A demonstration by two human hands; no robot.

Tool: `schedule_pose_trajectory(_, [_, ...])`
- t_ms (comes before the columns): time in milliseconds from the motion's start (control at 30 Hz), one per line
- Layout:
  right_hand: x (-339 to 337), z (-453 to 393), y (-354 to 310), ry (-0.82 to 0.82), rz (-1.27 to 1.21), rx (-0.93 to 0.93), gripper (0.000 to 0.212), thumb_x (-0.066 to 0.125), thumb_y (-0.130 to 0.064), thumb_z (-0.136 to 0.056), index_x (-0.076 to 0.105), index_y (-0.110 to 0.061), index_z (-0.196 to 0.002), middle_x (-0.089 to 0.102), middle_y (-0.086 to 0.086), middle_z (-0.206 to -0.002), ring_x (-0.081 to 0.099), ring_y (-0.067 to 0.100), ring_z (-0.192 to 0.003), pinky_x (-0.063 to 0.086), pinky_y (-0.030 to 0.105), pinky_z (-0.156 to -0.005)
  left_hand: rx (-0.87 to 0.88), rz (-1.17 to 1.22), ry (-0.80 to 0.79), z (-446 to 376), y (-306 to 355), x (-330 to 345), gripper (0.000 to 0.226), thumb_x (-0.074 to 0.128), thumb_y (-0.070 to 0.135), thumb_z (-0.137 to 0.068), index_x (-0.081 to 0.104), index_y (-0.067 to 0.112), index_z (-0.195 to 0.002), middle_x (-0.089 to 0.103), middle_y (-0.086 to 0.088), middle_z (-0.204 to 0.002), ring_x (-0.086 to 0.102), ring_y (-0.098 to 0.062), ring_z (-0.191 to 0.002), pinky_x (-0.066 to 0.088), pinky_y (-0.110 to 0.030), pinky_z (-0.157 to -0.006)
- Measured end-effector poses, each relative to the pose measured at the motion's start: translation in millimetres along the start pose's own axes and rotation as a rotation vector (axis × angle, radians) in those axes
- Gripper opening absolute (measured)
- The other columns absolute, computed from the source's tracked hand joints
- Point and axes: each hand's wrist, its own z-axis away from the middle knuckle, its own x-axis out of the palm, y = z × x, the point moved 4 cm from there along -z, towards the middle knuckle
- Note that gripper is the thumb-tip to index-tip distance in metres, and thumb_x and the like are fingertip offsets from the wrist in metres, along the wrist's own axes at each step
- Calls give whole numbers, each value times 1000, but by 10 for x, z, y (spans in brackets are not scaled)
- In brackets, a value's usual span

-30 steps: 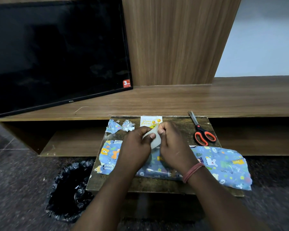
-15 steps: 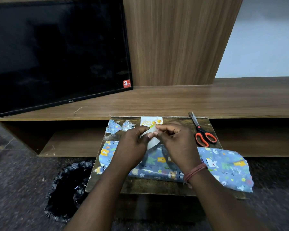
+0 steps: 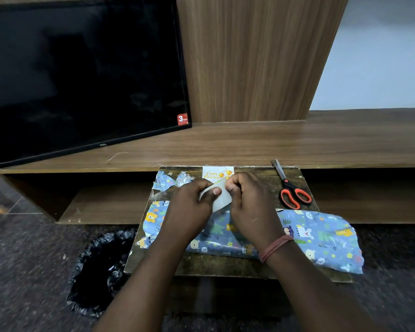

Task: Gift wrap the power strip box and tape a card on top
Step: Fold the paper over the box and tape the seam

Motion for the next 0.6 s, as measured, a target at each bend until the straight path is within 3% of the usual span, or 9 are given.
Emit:
schedule_pose_trajectory(200, [-123, -48, -13, -86, -14, 47, 17, 60, -1, -89, 63, -15, -80, 65, -6, -78, 59, 13, -76, 44, 29, -68, -41, 59, -12, -31, -50, -55, 27, 67, 33, -97, 66, 22, -72, 53, 12, -54, 45, -4, -52, 35, -24, -54])
schedule_pose_trajectory(300, [-161, -46, -39, -45, -20, 69, 17, 60, -1, -89, 64, -14, -79, 64, -8, -74, 58, 6, -71, 42, 20, -64, -44, 60, 8, -44, -51, -78, 34, 65, 42, -96, 62, 22, -69, 54, 9, -55, 47, -6, -53, 37, -26, -55])
schedule_pose_trajectory(400, [-181, -55, -34, 41, -68, 135, 15, 61, -4, -91, 64, -14, -81, 64, -9, -75, 58, 3, -71, 39, 11, -62, -5, -4, 10, -22, -13, -81, 49, 58, 55, -96, 48, 19, -65, 46, 10, -54, 41, -3, -51, 30, -21, -49])
schedule_pose_trajectory(533, [-184, -73, 34, 50, -137, 270, 12, 61, -9, -93, 64, -18, -87, 67, -11, -84, 62, 5, -78, 48, 25, -71, 40, 15, -131, 49, 63, 8, 38, 63, 59, -89, 56, 22, -91, 60, 8, -81, 54, -3, -69, 42, -20, -58])
schedule_pose_trajectory(600, [-179, -73, 62, -8, -178, 281, 10, 60, -12, -94, 64, -19, -88, 67, -11, -84, 63, 5, -77, 51, 28, -72, 42, 19, -133, 58, 70, 19, 36, 72, 56, -85, 54, 25, -93, 59, 7, -87, 54, -1, -70, 42, -18, -58])
